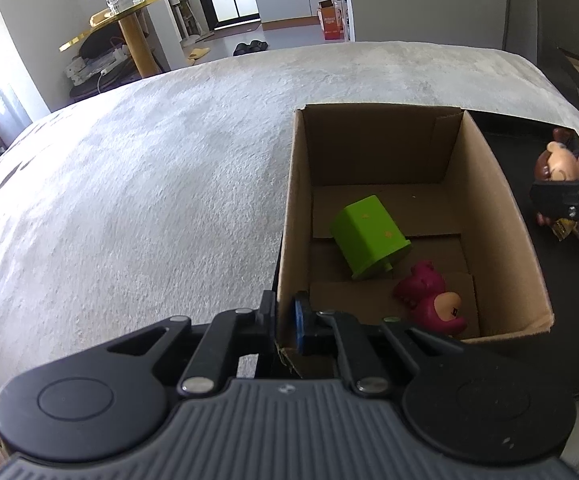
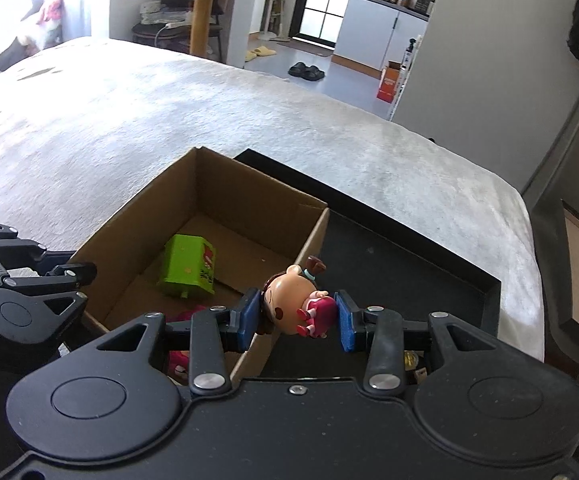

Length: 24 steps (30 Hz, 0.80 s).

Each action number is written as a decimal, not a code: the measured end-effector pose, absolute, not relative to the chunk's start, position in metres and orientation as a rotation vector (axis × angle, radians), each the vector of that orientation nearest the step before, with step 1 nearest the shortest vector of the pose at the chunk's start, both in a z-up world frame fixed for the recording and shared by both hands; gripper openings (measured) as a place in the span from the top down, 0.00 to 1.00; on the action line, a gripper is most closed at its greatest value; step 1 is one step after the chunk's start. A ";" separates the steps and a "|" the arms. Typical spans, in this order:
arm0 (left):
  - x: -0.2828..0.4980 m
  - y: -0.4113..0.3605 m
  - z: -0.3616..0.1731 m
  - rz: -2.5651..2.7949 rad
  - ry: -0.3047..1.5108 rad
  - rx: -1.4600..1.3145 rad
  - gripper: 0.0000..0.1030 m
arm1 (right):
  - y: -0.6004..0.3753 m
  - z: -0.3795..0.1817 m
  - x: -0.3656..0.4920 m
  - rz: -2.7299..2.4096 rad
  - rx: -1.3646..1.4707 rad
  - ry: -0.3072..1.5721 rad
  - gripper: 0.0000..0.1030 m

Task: Organize rigid objects
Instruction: 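Carry the doll head with the right gripper over the box, then open the right gripper to drop the doll head into the box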

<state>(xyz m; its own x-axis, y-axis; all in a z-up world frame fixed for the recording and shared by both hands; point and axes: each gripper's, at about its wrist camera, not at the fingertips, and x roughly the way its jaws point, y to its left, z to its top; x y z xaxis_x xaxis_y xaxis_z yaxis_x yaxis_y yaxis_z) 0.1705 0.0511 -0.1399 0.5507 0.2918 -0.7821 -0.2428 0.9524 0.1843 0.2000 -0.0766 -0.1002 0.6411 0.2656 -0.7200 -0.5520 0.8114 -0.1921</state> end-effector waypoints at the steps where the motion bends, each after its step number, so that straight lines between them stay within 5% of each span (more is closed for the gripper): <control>1: 0.171 0.052 -0.140 0.316 0.936 0.055 0.92 | -0.074 -0.101 0.201 0.486 -0.424 0.740 0.62; 15: 0.171 0.058 -0.143 0.307 0.939 0.037 0.91 | -0.045 -0.102 0.211 0.519 -0.466 0.707 0.61; 18: 0.171 0.057 -0.143 0.308 0.942 0.036 0.91 | -0.043 -0.103 0.212 0.506 -0.483 0.694 0.48; 24: 0.172 0.053 -0.145 0.315 0.949 0.057 0.91 | -0.056 -0.109 0.206 0.500 -0.473 0.715 0.48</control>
<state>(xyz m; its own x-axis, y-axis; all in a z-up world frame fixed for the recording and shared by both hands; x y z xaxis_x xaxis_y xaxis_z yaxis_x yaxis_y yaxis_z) 0.1720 0.0526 -0.1447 0.5404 0.2895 -0.7900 -0.2396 0.9530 0.1854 0.2064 -0.0557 -0.1087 0.6499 0.2663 -0.7119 -0.5773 0.7822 -0.2344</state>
